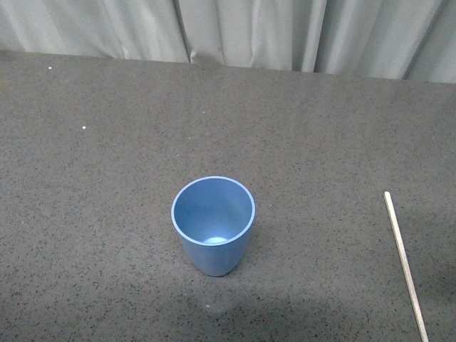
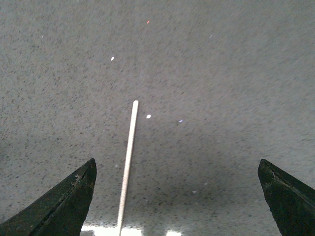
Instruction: Transfer chopsticks to blue cup
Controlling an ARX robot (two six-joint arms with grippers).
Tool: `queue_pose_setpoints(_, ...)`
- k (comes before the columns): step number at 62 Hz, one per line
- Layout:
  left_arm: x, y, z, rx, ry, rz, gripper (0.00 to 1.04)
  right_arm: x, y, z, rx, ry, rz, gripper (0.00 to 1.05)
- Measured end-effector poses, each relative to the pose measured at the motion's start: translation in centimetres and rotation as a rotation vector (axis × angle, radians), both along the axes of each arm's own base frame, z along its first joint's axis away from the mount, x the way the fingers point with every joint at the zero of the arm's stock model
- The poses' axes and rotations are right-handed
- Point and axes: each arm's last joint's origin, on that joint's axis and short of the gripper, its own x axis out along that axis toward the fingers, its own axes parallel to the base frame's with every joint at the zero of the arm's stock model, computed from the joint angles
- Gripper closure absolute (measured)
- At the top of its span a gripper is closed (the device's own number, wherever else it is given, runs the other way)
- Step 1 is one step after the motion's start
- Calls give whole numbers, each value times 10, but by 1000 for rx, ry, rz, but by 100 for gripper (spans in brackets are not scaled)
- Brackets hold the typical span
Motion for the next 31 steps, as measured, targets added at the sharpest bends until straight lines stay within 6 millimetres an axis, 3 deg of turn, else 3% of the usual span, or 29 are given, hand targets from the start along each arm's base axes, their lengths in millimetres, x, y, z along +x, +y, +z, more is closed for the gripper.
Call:
queue_pose_setpoints(11, 0, 0, 0, 0, 0, 0, 7, 30, 5, -23, 65, 171, -14, 9)
queue_pose_setpoints(31, 0, 0, 0, 0, 0, 0, 7, 61, 13, -57, 95, 383, -48, 9)
